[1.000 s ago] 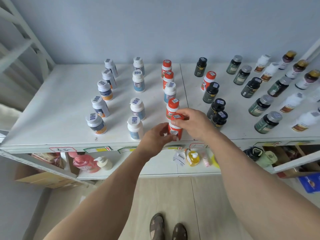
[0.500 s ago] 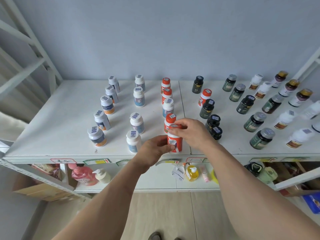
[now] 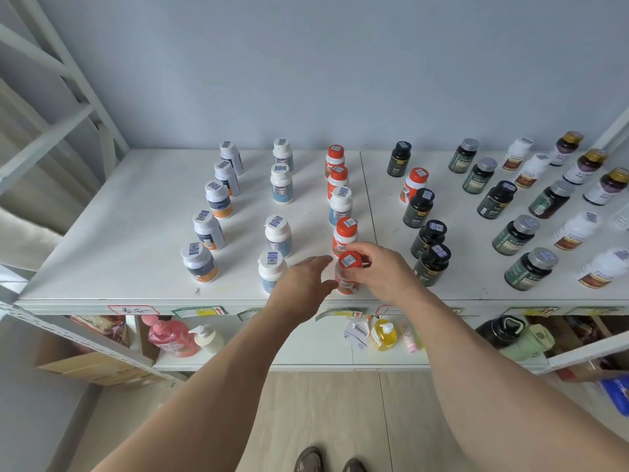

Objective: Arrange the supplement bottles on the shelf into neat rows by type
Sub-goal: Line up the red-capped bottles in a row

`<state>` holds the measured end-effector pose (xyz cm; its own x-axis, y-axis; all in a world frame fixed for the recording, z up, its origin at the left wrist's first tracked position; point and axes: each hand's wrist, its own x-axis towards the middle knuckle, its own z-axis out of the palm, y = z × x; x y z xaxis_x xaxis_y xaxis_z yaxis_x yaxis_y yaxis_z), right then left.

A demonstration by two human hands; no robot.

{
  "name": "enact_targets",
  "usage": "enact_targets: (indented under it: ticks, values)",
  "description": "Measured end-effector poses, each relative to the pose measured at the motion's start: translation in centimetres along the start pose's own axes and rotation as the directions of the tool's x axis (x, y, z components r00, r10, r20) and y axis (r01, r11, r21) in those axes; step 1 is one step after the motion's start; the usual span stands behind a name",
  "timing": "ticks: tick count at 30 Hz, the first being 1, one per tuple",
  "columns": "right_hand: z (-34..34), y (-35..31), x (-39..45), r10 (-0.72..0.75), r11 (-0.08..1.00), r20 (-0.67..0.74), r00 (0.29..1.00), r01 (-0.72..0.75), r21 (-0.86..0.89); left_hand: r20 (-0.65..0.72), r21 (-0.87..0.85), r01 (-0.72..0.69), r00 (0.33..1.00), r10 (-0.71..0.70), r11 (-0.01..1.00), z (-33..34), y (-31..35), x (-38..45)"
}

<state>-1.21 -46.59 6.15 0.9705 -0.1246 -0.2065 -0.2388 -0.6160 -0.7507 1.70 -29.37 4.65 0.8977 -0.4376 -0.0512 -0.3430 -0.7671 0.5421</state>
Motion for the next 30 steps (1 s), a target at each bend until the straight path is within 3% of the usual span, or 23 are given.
enact_targets:
  ticks: [5,11,18,25,30]
  values:
    - [0.1,0.3,0.4,0.035,0.998,0.008,0.999,-0.035,0.043,-0.007,-0.038,-0.011,1.000,0.011,0.999,-0.2,-0.2,0.5]
    - [-2.2,-1.9,2.8,0.026,0.999,-0.203,0.979,-0.019,0.034,-0.062,-0.244,0.087,0.992,-0.105,0.966,-1.2,0.4,2.4]
    - [-2.4,-2.5,7.1,0.058,0.994,0.006,0.998,-0.057,-0.097,-0.020,-0.212,0.157,0.986,-0.165,0.965,-2.2,1.1,6.5]
    - [-3.4,-1.5,9.1,0.007,0.988,0.055,0.998,0.002,-0.157,0.152,-0.183,0.281,0.955,-0.255,0.942,-1.1,1.6,8.9]
    - [-5.1,-2.1,10.3,-0.042,0.987,0.075,0.996,0.053,-0.150,0.206,-0.398,0.277,0.956,-0.209,0.875,-1.2,1.4,9.2]
